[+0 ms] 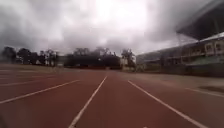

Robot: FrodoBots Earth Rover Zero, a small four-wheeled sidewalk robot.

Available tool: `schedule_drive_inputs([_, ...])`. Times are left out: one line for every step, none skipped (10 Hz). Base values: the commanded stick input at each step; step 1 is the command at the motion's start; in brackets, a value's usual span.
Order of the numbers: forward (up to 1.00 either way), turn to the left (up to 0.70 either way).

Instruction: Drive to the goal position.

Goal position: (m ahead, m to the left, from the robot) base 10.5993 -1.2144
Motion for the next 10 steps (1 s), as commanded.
schedule_drive_inputs([0.67,0.0])
schedule_drive_inputs([0.67,0.0])
schedule_drive_inputs([0.67,0.0])
schedule_drive_inputs([0.67,0.0])
schedule_drive_inputs([0.67,0.0])
schedule_drive_inputs([0.67,0.0])
schedule_drive_inputs([0.67,0.0])
schedule_drive_inputs([0.67,0.0])
schedule_drive_inputs([0.67,0.0])
schedule_drive_inputs([0.67,0.0])
